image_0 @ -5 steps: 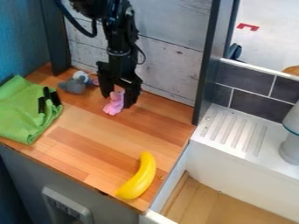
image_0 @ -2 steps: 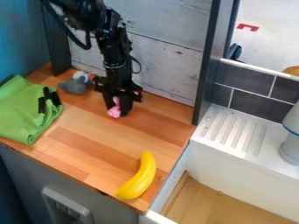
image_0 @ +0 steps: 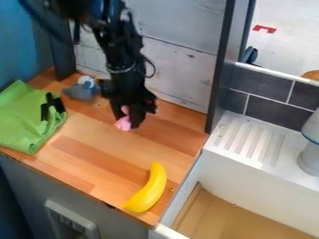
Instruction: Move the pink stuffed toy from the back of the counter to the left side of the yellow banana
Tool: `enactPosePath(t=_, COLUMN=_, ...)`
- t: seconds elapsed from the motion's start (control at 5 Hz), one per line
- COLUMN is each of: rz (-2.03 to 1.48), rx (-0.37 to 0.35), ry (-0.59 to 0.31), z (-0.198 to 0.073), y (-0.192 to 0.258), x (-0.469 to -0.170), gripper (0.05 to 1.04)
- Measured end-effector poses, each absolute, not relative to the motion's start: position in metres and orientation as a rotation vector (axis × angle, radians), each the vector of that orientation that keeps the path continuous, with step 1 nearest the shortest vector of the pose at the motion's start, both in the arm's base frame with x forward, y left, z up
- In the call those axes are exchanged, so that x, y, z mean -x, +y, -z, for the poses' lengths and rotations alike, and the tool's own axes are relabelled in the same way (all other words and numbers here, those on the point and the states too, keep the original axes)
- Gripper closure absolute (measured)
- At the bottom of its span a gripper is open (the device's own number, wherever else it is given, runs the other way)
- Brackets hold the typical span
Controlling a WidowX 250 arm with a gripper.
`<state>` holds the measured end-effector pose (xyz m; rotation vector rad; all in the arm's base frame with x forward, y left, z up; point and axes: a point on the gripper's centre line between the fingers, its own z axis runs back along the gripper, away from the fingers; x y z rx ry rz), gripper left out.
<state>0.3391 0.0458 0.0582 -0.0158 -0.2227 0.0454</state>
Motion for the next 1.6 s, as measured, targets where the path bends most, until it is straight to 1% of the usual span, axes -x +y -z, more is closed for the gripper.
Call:
enactPosePath(t=0.2, rz=0.003, rx=0.000, ry=-0.136, z=-0.049, y=0.025, x=-0.303, gripper=0.673)
enactPosePath(t=0.4, rz=0.030, rx=-0.001, ry=0.008, z=-0.033, y=0.018, x=-0.270, gripper=0.673)
enactPosePath(t=0.6, rz=0.040, rx=-0.011, ry=0.076, z=-0.020, y=0.021, x=-0.254, gripper=0.673)
enactPosePath(t=0.8, rz=0.023, rx=-0.011, ry=0.098, z=-0.011, y=0.026, x=-0.253, gripper=0.673)
enactPosePath(t=1.0, rz=-0.002, rx=-0.015, ry=0.100, z=0.000, y=0.030, x=-0.255, gripper=0.674)
enactPosePath(t=1.2, rz=-0.031, rx=-0.011, ry=0.115, z=0.000, y=0.029, x=-0.256, gripper=0.629)
enactPosePath(t=1.4, rz=-0.162, rx=-0.038, ry=0.152, z=-0.006, y=0.031, x=-0.247, gripper=0.289)
enactPosePath(t=1.6, rz=-0.182, rx=-0.048, ry=0.013, z=-0.047, y=0.033, x=-0.254, gripper=0.083)
